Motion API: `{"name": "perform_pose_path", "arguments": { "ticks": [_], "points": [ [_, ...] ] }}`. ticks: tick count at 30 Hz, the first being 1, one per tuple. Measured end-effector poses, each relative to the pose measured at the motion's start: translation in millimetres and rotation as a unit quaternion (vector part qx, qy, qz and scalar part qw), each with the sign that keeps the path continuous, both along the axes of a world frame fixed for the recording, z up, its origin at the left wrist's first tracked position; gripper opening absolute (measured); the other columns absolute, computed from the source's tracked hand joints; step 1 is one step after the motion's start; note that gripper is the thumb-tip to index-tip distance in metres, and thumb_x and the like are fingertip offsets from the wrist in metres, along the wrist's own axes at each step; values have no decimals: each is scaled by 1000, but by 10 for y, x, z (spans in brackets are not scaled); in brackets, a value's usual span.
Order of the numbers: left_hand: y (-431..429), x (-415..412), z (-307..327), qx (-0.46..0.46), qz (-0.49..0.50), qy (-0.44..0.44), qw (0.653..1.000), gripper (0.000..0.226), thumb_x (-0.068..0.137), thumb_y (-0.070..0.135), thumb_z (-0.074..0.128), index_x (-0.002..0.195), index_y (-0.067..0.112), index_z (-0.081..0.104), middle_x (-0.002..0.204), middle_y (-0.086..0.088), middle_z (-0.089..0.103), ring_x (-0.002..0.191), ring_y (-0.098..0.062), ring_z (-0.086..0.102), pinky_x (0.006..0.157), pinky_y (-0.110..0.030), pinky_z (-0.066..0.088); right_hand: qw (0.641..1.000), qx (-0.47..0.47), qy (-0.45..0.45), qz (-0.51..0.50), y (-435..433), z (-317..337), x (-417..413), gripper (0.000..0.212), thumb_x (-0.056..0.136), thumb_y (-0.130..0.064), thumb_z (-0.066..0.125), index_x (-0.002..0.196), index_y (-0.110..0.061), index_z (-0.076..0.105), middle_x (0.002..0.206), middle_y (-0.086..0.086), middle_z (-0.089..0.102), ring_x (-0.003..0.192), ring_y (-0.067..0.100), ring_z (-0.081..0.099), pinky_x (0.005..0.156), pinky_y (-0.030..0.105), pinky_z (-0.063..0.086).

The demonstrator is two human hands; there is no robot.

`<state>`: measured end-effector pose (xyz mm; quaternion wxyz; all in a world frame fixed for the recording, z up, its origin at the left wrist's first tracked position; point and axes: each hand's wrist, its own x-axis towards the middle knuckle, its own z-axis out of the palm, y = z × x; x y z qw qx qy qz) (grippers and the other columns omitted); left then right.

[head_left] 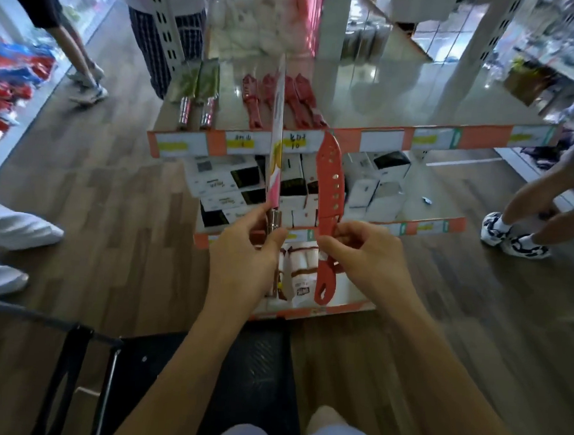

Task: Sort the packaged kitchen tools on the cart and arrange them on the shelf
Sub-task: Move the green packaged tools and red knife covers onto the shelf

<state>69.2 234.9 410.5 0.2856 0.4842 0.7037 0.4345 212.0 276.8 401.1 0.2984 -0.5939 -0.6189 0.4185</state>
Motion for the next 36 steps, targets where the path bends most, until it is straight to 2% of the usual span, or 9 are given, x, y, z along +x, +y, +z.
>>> {"name": "perform_pose_path", "arguments": {
  "ticks": [8, 12, 16, 20, 22, 27, 29, 33, 36],
  "points": [
    [979, 70, 27, -21, 5, -61, 998, 42, 87, 20, 61, 128, 20, 54, 106, 0, 67, 97, -17, 64, 89, -40, 53, 997, 25, -66, -17, 1014, 93, 64, 12, 82, -28, 67, 81, -16, 68, 79, 3, 71, 72, 14, 69, 70, 28, 59],
    [1565, 157, 136, -4, 22, -86, 996, 44, 88, 21, 60, 130, 18, 51, 104, -3, 67, 92, -17, 65, 84, -30, 52, 994, 60, -88, -16, 1640, 257, 120, 17, 79, -25, 68, 82, -9, 70, 77, 7, 71, 73, 20, 68, 74, 35, 58],
    [2057, 217, 249, 6, 41, -138, 990, 40, 86, 22, 62, 125, 18, 56, 106, -1, 68, 93, -19, 66, 86, -32, 53, 993, 64, -104, -1, 2210, 401, 164, 17, 80, -25, 68, 90, -13, 73, 80, 3, 72, 69, 14, 67, 70, 23, 55],
    [2390, 191, 272, 4, 63, -143, 988, 40, 86, 22, 62, 126, 20, 56, 100, 7, 65, 86, -6, 61, 70, -12, 46, 989, 56, -136, 22, 2644, 433, 112, 16, 82, -22, 65, 92, -11, 71, 81, 1, 67, 62, 8, 58, 56, 8, 46],
    [2484, 167, 277, -1, 68, -138, 988, 40, 86, 20, 62, 126, 18, 56, 95, 9, 62, 83, -4, 60, 67, -9, 44, 986, 72, -147, 36, 2762, 403, 73, 15, 81, -19, 65, 90, -8, 72, 75, 2, 65, 57, 6, 54, 53, 9, 44],
    [2579, 135, 235, -7, 57, -148, 987, 33, 88, 15, 59, 121, 12, 59, 90, 6, 64, 91, -20, 66, 75, -23, 53, 983, 78, -155, 55, 2879, 298, 22, 12, 80, -11, 64, 77, 0, 70, 60, -1, 57, 45, 2, 48, 37, 4, 36],
    [2584, 132, 208, -4, 51, -141, 989, 32, 88, 15, 60, 120, 12, 60, 93, 0, 68, 90, -22, 67, 81, -32, 55, 978, 95, -175, 56, 2932, 281, -15, 16, 79, -11, 64, 74, 4, 69, 64, 7, 61, 47, 8, 52, 41, 8, 42],
    [2593, 120, 143, 0, 55, -136, 989, 36, 87, 18, 61, 122, 14, 58, 97, -4, 69, 89, -19, 67, 86, -37, 54, 960, 130, -240, 66, 3010, 295, -147, 16, 77, -11, 62, 76, 5, 67, 73, 16, 65, 68, 26, 62, 66, 35, 55],
    [2589, 108, 111, 2, 54, -140, 989, 42, 86, 19, 62, 127, 12, 54, 104, -7, 69, 91, -20, 67, 88, -38, 54, 949, 129, -277, 83, 3033, 294, -263, 14, 80, -11, 62, 79, 3, 65, 70, 10, 56, 67, 23, 55, 65, 32, 51]
  ]
}}
